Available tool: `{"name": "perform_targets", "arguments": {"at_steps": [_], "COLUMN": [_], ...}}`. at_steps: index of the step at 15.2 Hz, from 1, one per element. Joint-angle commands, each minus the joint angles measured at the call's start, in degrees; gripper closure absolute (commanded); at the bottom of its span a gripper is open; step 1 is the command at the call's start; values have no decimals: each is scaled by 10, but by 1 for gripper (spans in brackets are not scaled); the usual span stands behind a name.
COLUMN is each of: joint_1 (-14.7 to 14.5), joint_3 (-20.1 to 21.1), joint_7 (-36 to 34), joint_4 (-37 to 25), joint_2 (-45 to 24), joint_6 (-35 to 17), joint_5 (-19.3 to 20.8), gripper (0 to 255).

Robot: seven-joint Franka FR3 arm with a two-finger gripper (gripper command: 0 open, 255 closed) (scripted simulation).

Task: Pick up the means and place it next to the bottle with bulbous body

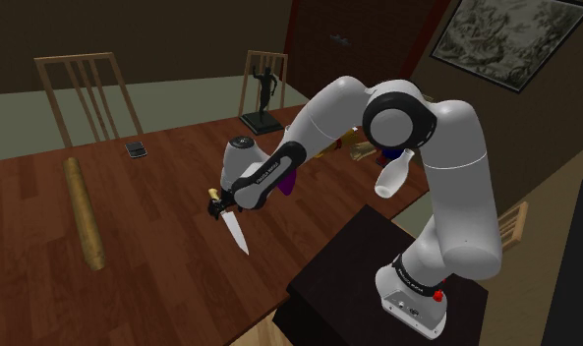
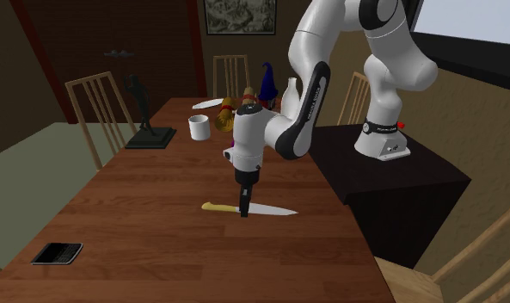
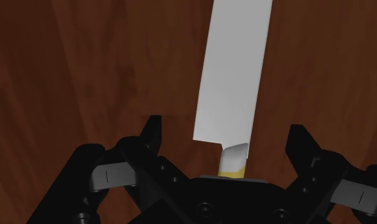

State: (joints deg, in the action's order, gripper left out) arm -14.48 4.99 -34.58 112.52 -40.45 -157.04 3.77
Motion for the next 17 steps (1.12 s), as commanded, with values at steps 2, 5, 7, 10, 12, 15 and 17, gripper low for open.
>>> {"name": "perform_targets", "arguments": {"at_steps": [2,5,7,10,12,15,17], "joint_1": [0,0,0,1,1,2,4], "joint_3": [0,0,0,0,1,3,5], "joint_7": [0,0,0,1,0,1,2], "joint_4": [0,0,1,1,3,10,14], "joint_2": [0,0,0,1,7,28,42], "joint_6": [0,1,-1,0,4,18,28], "joint_5": [0,0,0,0,-1,-2,-4], "gripper": [255,255,255,255,255,255,255]}}
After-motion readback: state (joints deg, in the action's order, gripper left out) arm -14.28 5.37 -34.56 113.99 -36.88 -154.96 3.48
